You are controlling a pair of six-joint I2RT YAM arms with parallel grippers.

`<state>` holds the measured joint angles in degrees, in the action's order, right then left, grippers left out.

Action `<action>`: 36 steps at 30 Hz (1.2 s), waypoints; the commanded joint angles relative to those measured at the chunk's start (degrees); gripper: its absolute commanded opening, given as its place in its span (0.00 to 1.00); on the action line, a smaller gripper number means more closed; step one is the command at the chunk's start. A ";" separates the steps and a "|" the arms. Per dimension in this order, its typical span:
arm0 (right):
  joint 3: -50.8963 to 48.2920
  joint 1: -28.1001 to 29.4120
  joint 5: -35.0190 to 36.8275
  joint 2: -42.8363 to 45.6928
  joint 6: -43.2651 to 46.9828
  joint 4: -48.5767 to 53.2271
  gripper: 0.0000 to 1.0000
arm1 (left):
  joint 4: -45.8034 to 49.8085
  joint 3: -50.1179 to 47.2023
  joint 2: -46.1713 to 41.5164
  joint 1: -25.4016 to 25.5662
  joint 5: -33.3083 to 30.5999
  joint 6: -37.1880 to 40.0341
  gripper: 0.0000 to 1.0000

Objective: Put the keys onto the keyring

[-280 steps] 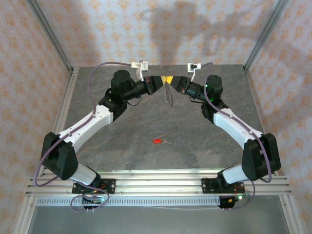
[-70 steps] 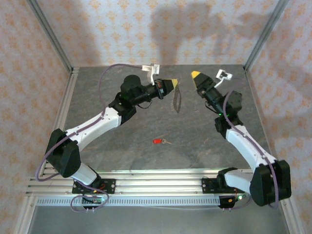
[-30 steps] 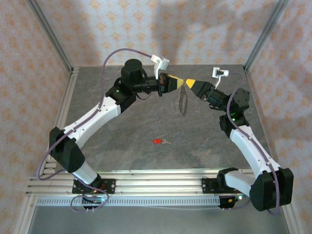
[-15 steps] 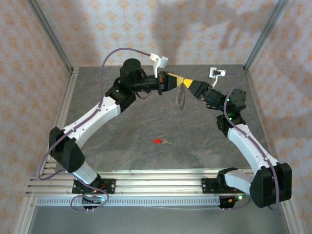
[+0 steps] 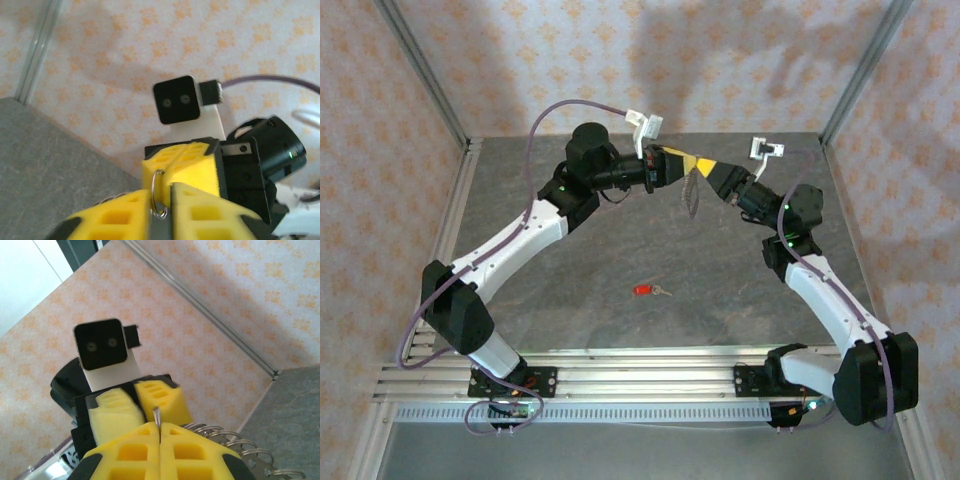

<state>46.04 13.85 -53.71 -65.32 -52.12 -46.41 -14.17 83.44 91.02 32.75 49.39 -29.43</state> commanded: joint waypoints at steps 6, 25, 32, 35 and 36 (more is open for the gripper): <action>-3.26 0.35 7.83 -0.22 -4.35 -8.73 0.00 | -17.01 -10.58 -4.94 -0.08 -17.48 -13.91 0.57; -2.62 2.46 10.67 -2.24 -6.07 -9.40 0.00 | -21.72 -9.57 -0.67 2.09 -18.02 -18.83 0.43; -2.45 2.57 10.55 -2.18 -6.15 -9.46 0.00 | -21.71 -8.78 0.52 2.89 -17.44 -18.82 0.40; -2.45 2.63 10.44 -2.22 -6.15 -9.52 0.00 | -21.59 -8.28 0.91 3.08 -17.22 -18.82 0.40; -2.45 2.60 10.46 -2.18 -6.15 -9.48 0.00 | -21.54 -8.12 1.07 3.11 -17.15 -18.82 0.40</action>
<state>42.89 16.05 -43.44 -67.79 -57.93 -51.53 -32.88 72.90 91.81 35.29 31.97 -48.16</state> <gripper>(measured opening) 0.044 0.397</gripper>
